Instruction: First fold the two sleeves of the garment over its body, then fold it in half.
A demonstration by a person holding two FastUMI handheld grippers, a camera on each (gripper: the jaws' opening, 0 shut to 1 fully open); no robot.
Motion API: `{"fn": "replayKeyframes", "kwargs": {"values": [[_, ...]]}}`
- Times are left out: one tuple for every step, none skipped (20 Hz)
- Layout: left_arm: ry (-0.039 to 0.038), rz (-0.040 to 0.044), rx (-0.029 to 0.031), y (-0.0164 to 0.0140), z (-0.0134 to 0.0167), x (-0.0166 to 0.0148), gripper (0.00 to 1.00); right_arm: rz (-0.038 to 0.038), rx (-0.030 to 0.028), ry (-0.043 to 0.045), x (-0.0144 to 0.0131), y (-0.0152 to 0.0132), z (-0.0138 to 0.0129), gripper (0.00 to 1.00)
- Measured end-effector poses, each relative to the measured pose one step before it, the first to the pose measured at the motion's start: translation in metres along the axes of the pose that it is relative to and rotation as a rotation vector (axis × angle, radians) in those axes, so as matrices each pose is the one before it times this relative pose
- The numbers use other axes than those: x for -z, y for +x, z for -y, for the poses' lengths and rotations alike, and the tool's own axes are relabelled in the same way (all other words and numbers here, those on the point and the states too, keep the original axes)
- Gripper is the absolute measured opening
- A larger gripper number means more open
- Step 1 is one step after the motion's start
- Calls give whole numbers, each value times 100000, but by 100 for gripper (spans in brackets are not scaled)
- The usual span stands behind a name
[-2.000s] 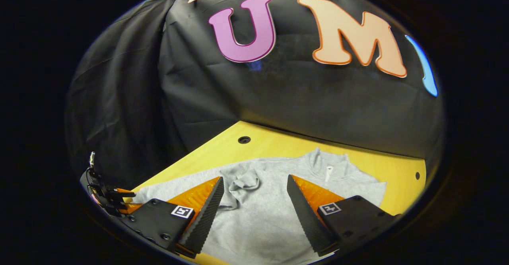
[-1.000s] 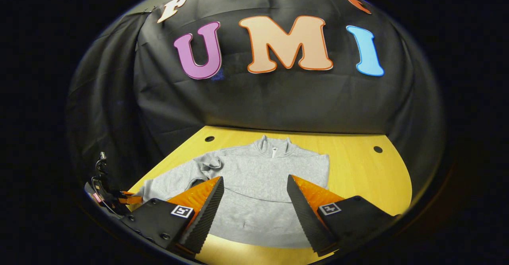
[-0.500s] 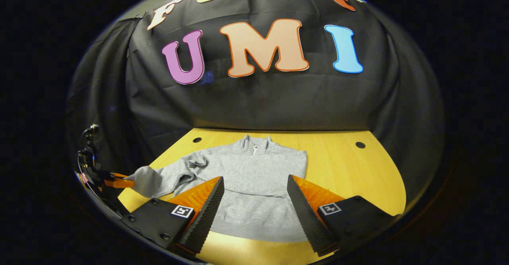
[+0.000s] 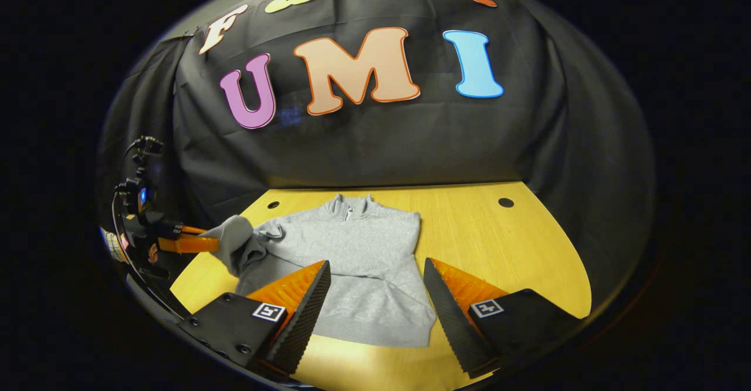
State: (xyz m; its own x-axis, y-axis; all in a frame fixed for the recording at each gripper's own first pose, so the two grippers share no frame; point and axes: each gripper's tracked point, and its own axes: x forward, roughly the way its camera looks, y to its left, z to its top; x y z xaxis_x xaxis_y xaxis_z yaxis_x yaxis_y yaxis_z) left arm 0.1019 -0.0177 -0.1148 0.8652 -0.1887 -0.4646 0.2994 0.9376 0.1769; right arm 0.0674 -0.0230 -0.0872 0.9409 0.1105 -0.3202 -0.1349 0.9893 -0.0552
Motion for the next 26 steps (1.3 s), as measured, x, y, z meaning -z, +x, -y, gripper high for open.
{"fn": "replayKeyframes", "kwargs": {"values": [[1468,921,2209,1156,1121,-942,2,-211,206,-34,22,-131,565,95],[1499,741,2407,1157,1134,-770,1,-113,188,88,126,-163,608,95],[1372,977,2505,1183,1192,-806,2,-96,169,303,5,-97,514,98],[1515,1768,2288,1075,1231,-876,2,-26,230,414,-5,-72,437,98],[1642,1510,1738,1189,1051,-936,2,-117,413,473,27,-12,509,99],[1395,1005,1423,1222,698,-944,1,-148,366,636,228,-47,726,96],[1014,1117,1270,1062,747,-789,1,-254,328,612,110,-60,525,95],[419,919,1642,1102,795,-655,1,-191,353,585,123,4,507,95],[119,804,1205,977,685,-683,1,-171,208,459,54,-64,408,95],[10,727,1053,1248,631,-835,1,-69,232,107,69,-46,361,95],[120,597,802,1277,477,-679,1,-46,389,-291,66,-93,-228,95],[217,708,447,1311,182,-498,1,-107,537,-468,197,42,395,95],[127,285,704,1292,185,-345,1,-342,489,-316,175,22,461,95],[301,359,638,1286,235,-252,1,-380,324,64,118,-80,523,98],[296,84,203,1278,177,-196,1,-423,266,404,120,28,320,95],[69,-221,80,1358,62,-38,1,-329,114,394,165,0,332,95],[262,-64,-71,1179,113,-185,1,-446,365,215,173,111,260,95],[392,-251,-99,1264,97,132,1,-416,132,100,227,-38,280,98],[324,-595,-88,1230,65,155,1,-196,228,-42,105,-15,224,98],[253,-1355,64,1168,-4,332,1,-224,403,-372,151,158,288,98],[10,-1436,246,1061,60,439,1,-110,594,-332,57,81,328,99],[-120,-1835,592,1239,115,618,1,-469,206,-40,274,0,141,98],[309,-1180,421,1042,79,472,1,70,699,29,72,1,339,98],[917,-186,-472,895,-218,204,1,147,526,384,6,-93,516,99],[326,-174,-1285,1031,-291,119,2,-213,631,628,23,37,307,95],[146,251,-987,1015,-168,81,1,-199,588,694,186,116,265,99]]}}
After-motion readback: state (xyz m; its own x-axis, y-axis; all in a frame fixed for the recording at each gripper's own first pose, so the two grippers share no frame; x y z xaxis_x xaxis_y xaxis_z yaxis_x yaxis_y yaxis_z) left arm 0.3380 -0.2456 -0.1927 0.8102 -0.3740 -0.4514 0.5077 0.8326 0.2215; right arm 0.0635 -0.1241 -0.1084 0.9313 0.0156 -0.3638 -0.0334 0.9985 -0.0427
